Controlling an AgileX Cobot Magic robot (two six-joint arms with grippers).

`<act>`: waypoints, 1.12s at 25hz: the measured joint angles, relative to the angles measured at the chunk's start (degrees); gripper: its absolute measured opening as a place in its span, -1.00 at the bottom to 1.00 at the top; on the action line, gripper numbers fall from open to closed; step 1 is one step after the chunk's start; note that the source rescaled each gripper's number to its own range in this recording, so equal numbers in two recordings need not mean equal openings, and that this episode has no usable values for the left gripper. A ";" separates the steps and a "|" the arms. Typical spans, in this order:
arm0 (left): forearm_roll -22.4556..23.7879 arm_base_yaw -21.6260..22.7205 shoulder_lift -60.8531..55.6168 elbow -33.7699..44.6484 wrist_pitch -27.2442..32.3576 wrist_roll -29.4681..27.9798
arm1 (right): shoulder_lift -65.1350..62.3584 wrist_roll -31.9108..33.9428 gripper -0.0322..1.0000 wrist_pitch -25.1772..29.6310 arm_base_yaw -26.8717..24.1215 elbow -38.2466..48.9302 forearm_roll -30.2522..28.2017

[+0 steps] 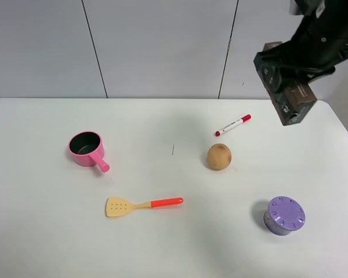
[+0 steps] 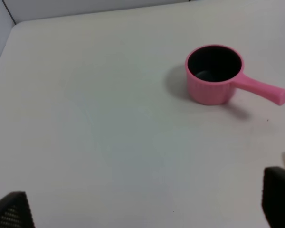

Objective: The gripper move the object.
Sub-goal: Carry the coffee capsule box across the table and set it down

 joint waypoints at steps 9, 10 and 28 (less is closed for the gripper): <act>0.00 0.00 0.00 0.00 0.00 0.00 | -3.51 -1.26 -0.94 -0.01 -7.38 11.50 -0.56; 0.00 0.00 0.00 0.00 0.00 0.00 | -3.51 -1.26 -0.94 -0.18 -8.13 12.69 -0.98; 0.00 0.00 0.00 0.00 0.00 0.00 | 7.67 -1.26 -0.94 -27.77 -15.30 24.93 -1.92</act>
